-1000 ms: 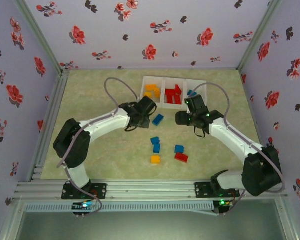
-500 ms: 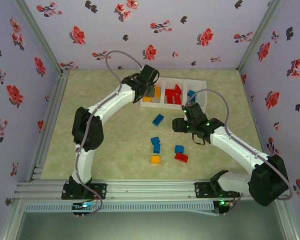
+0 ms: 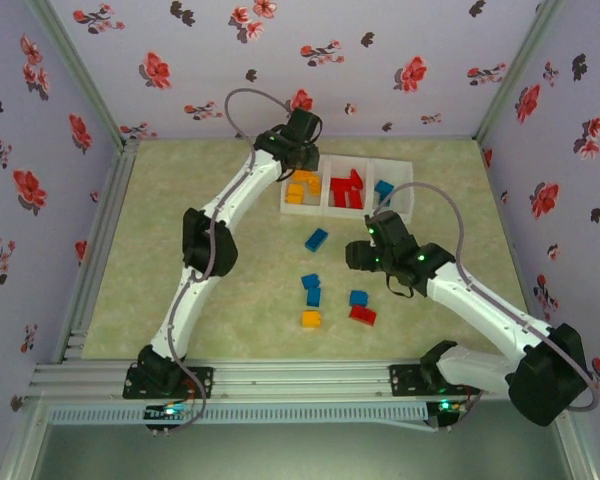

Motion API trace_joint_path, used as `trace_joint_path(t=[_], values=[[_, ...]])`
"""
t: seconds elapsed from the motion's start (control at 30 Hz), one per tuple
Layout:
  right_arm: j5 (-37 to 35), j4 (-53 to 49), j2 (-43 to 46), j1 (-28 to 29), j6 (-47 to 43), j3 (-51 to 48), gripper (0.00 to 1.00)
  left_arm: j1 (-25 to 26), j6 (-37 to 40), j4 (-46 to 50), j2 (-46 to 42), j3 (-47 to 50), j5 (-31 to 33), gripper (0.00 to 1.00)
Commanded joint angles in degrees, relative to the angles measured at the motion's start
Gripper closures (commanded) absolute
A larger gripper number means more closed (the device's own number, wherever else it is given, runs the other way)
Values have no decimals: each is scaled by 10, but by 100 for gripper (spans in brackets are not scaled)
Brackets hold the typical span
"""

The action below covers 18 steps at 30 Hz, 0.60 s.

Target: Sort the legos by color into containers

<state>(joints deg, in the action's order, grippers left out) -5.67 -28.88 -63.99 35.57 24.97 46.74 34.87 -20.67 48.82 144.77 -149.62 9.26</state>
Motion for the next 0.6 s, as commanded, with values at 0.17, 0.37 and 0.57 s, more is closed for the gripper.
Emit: trace_joint_path(t=[0.17, 0.37, 0.57], values=[[-23, -20, 11, 5, 15, -8, 35, -9, 2, -3, -2, 11, -61, 48], [-27, -18, 8, 6, 15, -10, 35, -9, 8, -13, -46, 63, -61, 38], [-37, -22, -3, 6, 12, -14, 34, -5, 8, -33, -137, 166, -45, 38]])
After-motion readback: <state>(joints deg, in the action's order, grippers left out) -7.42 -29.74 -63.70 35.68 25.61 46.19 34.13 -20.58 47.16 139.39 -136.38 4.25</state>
